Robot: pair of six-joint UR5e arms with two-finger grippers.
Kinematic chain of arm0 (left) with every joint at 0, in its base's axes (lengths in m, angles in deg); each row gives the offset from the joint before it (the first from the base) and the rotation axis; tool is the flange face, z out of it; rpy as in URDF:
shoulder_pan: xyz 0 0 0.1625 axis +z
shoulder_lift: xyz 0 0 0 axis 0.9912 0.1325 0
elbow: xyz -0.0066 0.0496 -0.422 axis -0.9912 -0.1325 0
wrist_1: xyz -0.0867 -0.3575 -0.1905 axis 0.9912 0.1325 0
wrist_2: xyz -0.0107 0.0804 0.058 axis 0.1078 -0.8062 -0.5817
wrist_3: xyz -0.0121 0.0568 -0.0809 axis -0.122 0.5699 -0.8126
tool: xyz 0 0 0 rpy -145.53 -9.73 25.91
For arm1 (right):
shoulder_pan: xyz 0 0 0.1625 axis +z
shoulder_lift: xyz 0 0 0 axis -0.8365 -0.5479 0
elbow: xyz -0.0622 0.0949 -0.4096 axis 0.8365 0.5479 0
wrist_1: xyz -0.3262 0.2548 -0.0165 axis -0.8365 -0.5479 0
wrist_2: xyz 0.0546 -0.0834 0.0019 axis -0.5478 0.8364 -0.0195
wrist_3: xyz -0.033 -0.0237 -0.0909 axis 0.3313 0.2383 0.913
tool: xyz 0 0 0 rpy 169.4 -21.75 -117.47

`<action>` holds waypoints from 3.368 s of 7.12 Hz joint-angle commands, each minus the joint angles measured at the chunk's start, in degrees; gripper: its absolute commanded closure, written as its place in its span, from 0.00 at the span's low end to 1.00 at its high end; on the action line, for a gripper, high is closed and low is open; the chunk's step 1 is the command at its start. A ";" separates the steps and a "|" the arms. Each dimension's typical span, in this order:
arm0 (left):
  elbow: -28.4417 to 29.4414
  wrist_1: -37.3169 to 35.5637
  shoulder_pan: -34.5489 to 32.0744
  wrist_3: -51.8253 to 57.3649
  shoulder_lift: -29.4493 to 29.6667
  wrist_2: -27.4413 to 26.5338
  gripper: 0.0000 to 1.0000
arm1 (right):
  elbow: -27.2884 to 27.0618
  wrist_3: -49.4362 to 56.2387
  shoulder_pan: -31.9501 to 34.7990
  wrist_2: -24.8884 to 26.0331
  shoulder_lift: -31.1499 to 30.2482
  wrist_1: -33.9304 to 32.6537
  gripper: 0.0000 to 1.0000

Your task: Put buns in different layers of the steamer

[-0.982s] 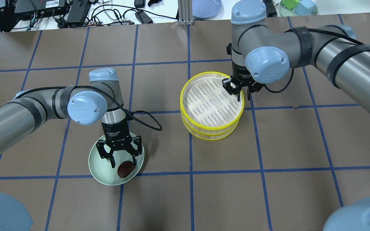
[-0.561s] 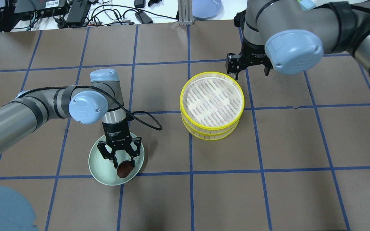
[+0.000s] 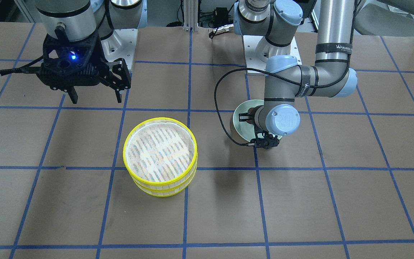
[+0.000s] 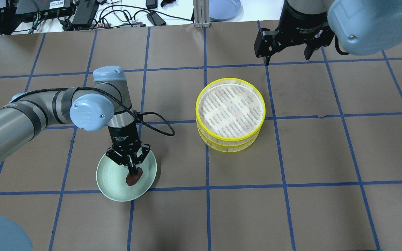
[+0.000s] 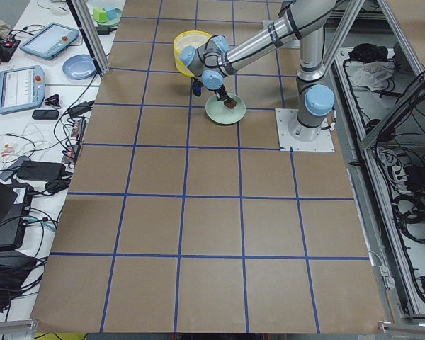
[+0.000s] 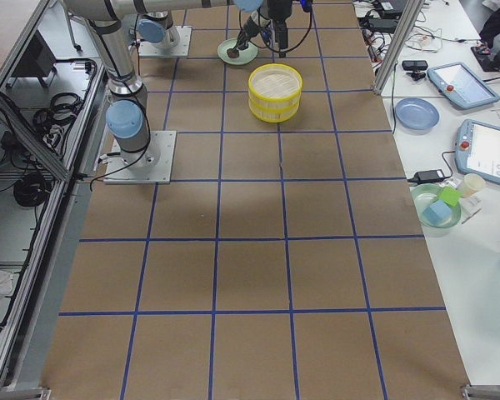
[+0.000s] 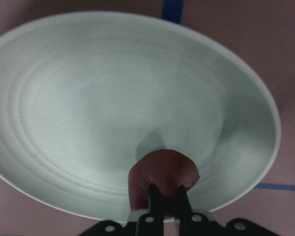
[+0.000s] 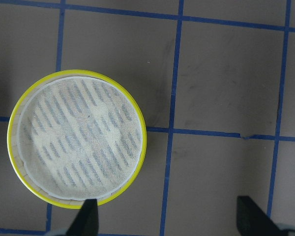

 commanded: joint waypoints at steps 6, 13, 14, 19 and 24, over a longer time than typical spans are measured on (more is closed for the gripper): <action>22.87 3.47 -4.98 -12.18 -6.36 2.29 1.00 | -0.15 1.05 -0.88 1.15 -0.64 1.68 0.00; 18.62 -26.11 -17.39 -33.05 -0.13 27.59 1.00 | -2.35 1.23 -0.97 1.60 -0.55 0.98 0.00; 17.37 -28.15 -17.83 -32.97 0.32 27.44 1.00 | -2.35 1.32 -1.05 1.60 -0.55 1.15 0.00; 17.71 -22.94 -15.57 -27.12 -3.44 19.58 0.00 | -2.35 -0.09 -1.49 0.63 -1.08 -1.03 0.00; 17.89 -2.99 -6.33 -4.89 -15.21 -0.53 0.00 | -2.44 -6.24 -1.67 -2.45 -1.17 -0.69 0.00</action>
